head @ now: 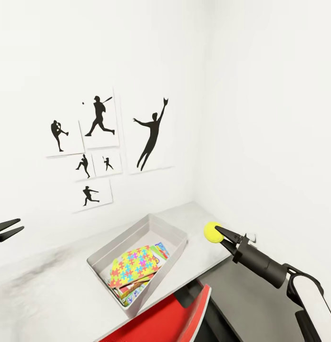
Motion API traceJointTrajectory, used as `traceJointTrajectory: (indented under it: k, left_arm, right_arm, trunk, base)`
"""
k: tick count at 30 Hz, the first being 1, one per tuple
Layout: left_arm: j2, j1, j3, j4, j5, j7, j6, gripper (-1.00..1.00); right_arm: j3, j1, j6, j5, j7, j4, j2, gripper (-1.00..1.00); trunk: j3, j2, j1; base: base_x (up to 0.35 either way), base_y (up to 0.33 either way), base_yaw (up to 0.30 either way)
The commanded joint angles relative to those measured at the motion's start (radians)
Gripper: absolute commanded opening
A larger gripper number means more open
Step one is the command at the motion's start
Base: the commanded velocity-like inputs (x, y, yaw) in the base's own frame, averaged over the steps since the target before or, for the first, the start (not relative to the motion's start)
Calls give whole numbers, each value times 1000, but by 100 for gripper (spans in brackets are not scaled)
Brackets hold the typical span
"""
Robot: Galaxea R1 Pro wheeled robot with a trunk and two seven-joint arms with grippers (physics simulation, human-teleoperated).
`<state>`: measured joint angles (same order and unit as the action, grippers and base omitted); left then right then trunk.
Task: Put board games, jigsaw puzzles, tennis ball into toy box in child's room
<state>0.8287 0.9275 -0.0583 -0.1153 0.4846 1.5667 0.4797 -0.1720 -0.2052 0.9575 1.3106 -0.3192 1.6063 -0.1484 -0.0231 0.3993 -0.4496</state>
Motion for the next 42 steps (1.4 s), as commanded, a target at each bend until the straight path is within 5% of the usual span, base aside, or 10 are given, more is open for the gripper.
traceJointTrajectory:
  k: [1, 17, 21, 25, 27, 30, 33, 37, 42]
  left_arm:
    - [0, 1, -6, 0, -8, 4, 11, 100]
    - [-4, 1, -5, 0, -7, 4, 11, 100]
    - [-6, 1, -5, 0, -7, 4, 10, 100]
    - [-23, 1, -6, 0, -7, 4, 9, 100]
    - [-47, 1, -6, -2, -8, 4, 9, 100]
    - [-70, 1, -6, -4, -12, 4, 10, 100]
    - [-80, 1, -4, -4, -13, 4, 12, 100]
    - [-83, 1, 47, -4, -13, 4, 13, 100]
    - [-84, 1, 61, -4, -12, 4, 13, 100]
  right_arm:
    - [-1, 0, 4, -5, -4, 0, 0, -100]
    - [-4, 0, 2, -7, 6, 0, 0, -100]
    - [-4, -12, -3, -39, 28, 0, -3, -100]
    - [23, -181, 18, -56, 128, -3, 1, -100]
    - [69, -298, 49, -55, 254, -6, 13, -100]
    - [127, -452, 65, -52, 445, -27, 60, -100]
    - [198, -646, 74, -52, 693, -135, 176, -100]
    - [288, -816, 73, -58, 909, -378, 313, -100]
    - [327, -871, 24, -64, 979, -593, 323, -100]
  trunk:
    - [0, 1, 0]
    - [0, 1, 0]
    - [0, 1, 0]
    - [0, 1, 0]
    - [0, 1, 0]
    - [0, 1, 0]
    - [0, 1, 0]
    - [0, 1, 0]
    - [0, 1, 0]
  base:
    - [-9, 27, 89]
    - [27, 27, 8]
    - [0, 0, 0]
    - [0, 0, 0]
    - [0, 0, 0]
    - [0, 0, 0]
    - [0, 0, 0]
    - [0, 0, 0]
    - [0, 0, 0]
